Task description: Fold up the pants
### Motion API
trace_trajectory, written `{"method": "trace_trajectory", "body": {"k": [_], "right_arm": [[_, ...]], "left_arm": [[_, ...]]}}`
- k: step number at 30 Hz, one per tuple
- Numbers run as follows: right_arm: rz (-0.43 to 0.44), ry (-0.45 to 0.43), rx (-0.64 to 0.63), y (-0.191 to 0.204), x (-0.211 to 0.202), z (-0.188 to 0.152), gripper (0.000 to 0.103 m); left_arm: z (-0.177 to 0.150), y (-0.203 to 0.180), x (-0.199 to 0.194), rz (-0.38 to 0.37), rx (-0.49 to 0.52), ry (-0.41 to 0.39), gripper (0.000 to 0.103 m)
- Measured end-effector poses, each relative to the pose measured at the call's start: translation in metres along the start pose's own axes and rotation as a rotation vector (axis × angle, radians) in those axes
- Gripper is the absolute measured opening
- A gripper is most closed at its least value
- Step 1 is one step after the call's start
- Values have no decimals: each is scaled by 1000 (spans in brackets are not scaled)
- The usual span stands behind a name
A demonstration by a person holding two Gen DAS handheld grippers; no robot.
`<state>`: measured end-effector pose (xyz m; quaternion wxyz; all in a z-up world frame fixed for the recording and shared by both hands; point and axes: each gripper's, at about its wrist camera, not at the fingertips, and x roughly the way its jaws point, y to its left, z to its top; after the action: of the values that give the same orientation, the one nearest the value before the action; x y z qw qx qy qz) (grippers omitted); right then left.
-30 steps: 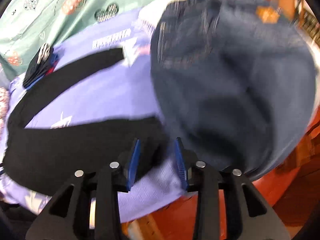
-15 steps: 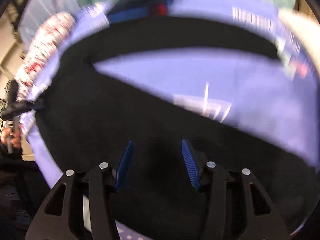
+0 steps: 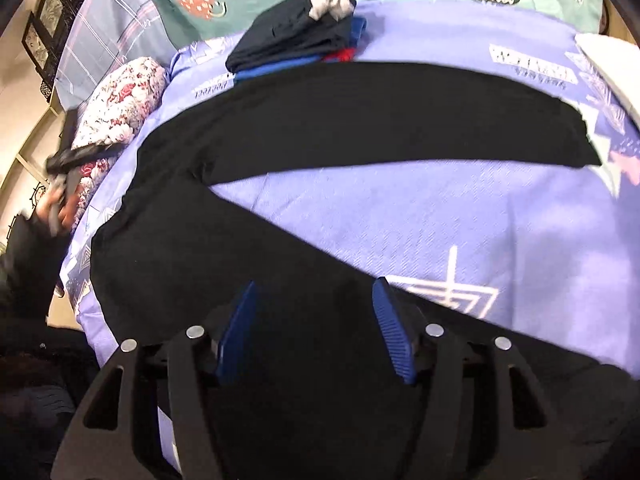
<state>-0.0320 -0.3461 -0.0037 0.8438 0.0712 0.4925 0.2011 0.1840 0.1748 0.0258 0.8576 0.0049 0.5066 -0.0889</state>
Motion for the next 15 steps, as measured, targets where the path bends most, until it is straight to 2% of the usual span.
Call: {"method": "trace_trajectory", "body": {"k": [1, 3, 5, 7, 8, 9, 10, 11, 15], "right_arm": [[1, 2, 5, 0, -1, -1, 61], [1, 3, 25, 2, 5, -1, 61], [-5, 5, 46, -3, 4, -4, 61], [-18, 8, 61, -8, 4, -2, 61], [-21, 8, 65, -9, 3, -2, 61], [-24, 7, 67, -11, 3, 0, 61], [-29, 6, 67, -12, 3, 3, 61], [-30, 7, 64, -12, 4, 6, 61], [-13, 3, 40, -5, 13, 27, 58]], "left_arm": [[13, 3, 16, 17, 13, 17, 93], [21, 9, 38, -7, 6, 49, 93], [25, 11, 57, -40, -1, 89, 91], [25, 6, 66, -36, 22, 116, 90], [23, 3, 69, -11, 40, 131, 81], [22, 1, 68, -12, 35, 142, 60], [21, 1, 66, -19, 23, 142, 46], [20, -1, 58, -53, 7, 137, 20], [6, -22, 5, -95, 40, 31, 16]]}}
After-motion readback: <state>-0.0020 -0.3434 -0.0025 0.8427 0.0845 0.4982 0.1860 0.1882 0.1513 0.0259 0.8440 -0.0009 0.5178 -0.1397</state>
